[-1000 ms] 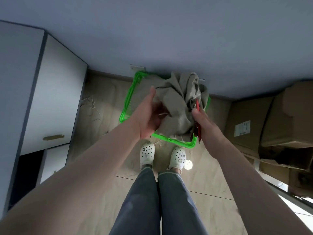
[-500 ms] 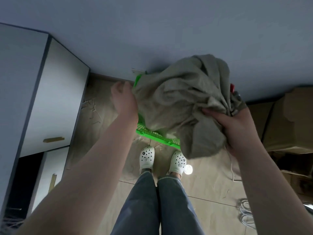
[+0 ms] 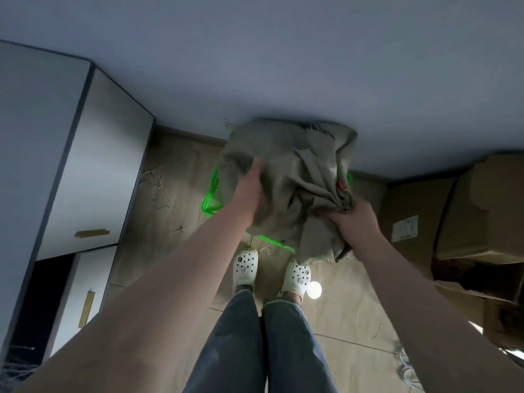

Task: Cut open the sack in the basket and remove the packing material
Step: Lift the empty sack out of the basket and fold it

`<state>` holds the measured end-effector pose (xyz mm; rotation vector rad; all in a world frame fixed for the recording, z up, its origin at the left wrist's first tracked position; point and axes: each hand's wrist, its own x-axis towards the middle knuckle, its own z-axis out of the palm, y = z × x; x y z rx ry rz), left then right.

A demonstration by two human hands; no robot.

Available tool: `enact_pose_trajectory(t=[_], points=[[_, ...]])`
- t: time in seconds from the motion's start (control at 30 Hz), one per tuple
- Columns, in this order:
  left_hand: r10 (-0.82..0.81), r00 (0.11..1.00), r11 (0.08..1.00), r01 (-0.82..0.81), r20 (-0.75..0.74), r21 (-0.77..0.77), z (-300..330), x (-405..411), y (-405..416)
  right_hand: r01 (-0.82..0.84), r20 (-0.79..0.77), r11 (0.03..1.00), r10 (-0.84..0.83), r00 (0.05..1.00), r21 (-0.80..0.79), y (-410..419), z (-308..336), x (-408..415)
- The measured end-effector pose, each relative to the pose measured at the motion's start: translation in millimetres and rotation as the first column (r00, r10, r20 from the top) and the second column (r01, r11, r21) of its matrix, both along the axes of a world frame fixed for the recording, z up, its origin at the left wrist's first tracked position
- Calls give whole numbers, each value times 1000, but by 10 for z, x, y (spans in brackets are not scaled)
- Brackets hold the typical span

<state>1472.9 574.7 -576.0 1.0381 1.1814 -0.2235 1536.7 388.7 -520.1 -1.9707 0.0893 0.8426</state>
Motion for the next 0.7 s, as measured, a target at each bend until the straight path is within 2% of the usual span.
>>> enact_pose_trajectory(t=[0.03,0.1,0.17,0.2,0.23,0.27,0.3,0.33,0.37,0.4,0.43,0.5,0.53,0.57,0.6,0.63,0.67,0.7], points=[[31,999,1000,-31,-8,2,-62,-14,29,10,23,1000,-10,1000,17,0,6,43],[103,994,993,-106,-46,-57,-339,-111,138,45,71,963,-66,995,266,-26,139,155],[130,983,982,-146,-126,-124,-920,-231,220,117,-12,814,-135,991,569,-38,325,231],[155,973,964,-186,-172,-188,-1092,-274,240,174,-78,790,-159,984,588,-36,342,238],[167,961,936,-225,-220,-271,-969,-271,176,194,-119,832,-155,981,520,-116,219,223],[163,958,904,-241,-237,-354,-704,-242,93,154,-94,929,-130,987,337,-140,126,192],[169,963,896,-238,-208,-374,-398,-208,34,-34,-72,993,42,997,113,-170,78,157],[215,965,903,-256,-152,-346,-156,-170,3,-221,-100,969,210,973,-111,-186,59,138],[219,965,926,-252,-142,-282,-78,-130,-11,-265,-112,942,247,963,-205,-206,31,155],[220,967,940,-245,-125,-239,-55,-100,1,-158,-85,976,146,986,-153,-170,24,230],[234,966,945,-253,-115,-206,-58,-97,26,-12,-75,997,18,997,75,-166,61,304],[299,947,938,-314,-117,-149,-80,-97,105,126,-48,882,-117,992,454,-171,268,358],[320,938,930,-338,-136,-144,-86,-108,136,169,-95,830,-140,986,531,-161,310,346],[324,935,926,-345,-147,-156,-79,-109,154,203,-152,838,-145,978,507,-149,280,306],[319,936,914,-345,-149,-214,-68,-114,172,217,-164,897,-165,973,385,-155,184,245],[316,941,893,-339,-123,-295,-66,-124,177,100,-111,979,-81,990,176,-128,98,170],[309,947,879,-321,-94,-353,-69,-114,161,-90,-85,995,87,993,-35,-96,50,118],[274,960,881,-276,-63,-383,-66,-103,144,-225,-95,955,210,973,-191,-82,16,100]])
